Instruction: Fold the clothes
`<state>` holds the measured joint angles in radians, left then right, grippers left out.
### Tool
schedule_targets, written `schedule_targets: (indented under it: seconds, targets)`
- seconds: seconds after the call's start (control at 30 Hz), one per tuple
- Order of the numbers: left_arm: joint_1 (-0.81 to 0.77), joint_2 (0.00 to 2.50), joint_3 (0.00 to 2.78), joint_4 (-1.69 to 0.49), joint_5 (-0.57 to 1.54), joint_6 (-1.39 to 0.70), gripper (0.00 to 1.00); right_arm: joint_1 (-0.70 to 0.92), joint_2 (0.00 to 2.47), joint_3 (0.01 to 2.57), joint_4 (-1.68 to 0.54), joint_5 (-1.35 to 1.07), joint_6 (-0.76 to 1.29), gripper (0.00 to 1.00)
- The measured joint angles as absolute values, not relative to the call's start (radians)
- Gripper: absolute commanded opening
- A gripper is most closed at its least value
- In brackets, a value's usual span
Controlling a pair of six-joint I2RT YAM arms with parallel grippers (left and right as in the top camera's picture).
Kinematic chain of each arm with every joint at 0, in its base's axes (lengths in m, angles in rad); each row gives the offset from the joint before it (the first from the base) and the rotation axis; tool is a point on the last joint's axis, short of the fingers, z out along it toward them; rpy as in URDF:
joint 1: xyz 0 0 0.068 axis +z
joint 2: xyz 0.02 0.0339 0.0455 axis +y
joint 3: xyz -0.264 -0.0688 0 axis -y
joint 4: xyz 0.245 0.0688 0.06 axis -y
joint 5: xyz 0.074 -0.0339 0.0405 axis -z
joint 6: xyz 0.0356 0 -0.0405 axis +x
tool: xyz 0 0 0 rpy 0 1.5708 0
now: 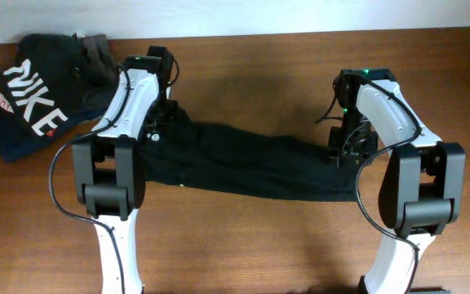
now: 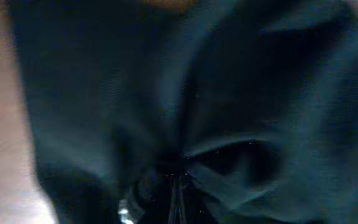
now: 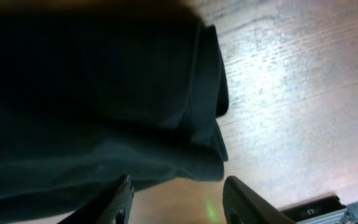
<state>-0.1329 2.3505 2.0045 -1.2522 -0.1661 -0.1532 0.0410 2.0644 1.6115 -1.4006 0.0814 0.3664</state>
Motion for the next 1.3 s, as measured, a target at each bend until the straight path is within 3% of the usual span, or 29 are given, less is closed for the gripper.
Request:
schedule_targets:
  seconds: [0.13, 0.23, 0.27, 0.33, 0.37, 0.5, 0.8, 1.03, 1.3]
  targets:
    - [-0.104, 2.350, 2.019, -1.301, -0.239, -0.176, 0.01, 0.041, 2.064, 1.612, -1.375, 0.081, 0.374, 0.53]
    - [-0.098, 2.346, 2.064, -1.319, -0.267, -0.180, 0.13, 0.041, 2.064, 1.612, -1.370, 0.083, 0.381, 0.61]
    - [-0.099, 2.338, 2.077, -1.327, -0.271, -0.184, 0.29, 0.041, 2.064, 1.612, -1.370, 0.092, 0.386, 0.70]
    - [-0.102, 2.300, 2.090, -1.347, -0.279, -0.188, 0.87, 0.038, 2.064, 1.612, -1.367, 0.113, 0.390, 0.84]
    - [-0.103, 2.283, 2.093, -1.354, -0.281, -0.187, 0.99, 0.036, 2.064, 1.612, -1.365, 0.113, 0.389, 0.86]
    - [-0.104, 2.221, 2.108, -1.411, -0.274, -0.190, 0.99, -0.044, 2.064, 1.612, -1.350, 0.094, 0.369, 0.88]
    - [-0.105, 2.214, 2.112, -1.460, -0.097, -0.191, 0.99, -0.338, 2.064, 1.567, -1.298, -0.346, -0.008, 0.89]
    - [-0.105, 2.214, 2.112, -1.474, -0.057, -0.191, 0.99, -0.384, 2.064, 1.367, -1.166, -0.570, -0.184, 0.93]
    - [-0.105, 2.214, 2.112, -1.474, -0.054, -0.191, 0.99, -0.386, 2.027, 1.243, -1.057, -0.723, -0.251, 0.98]
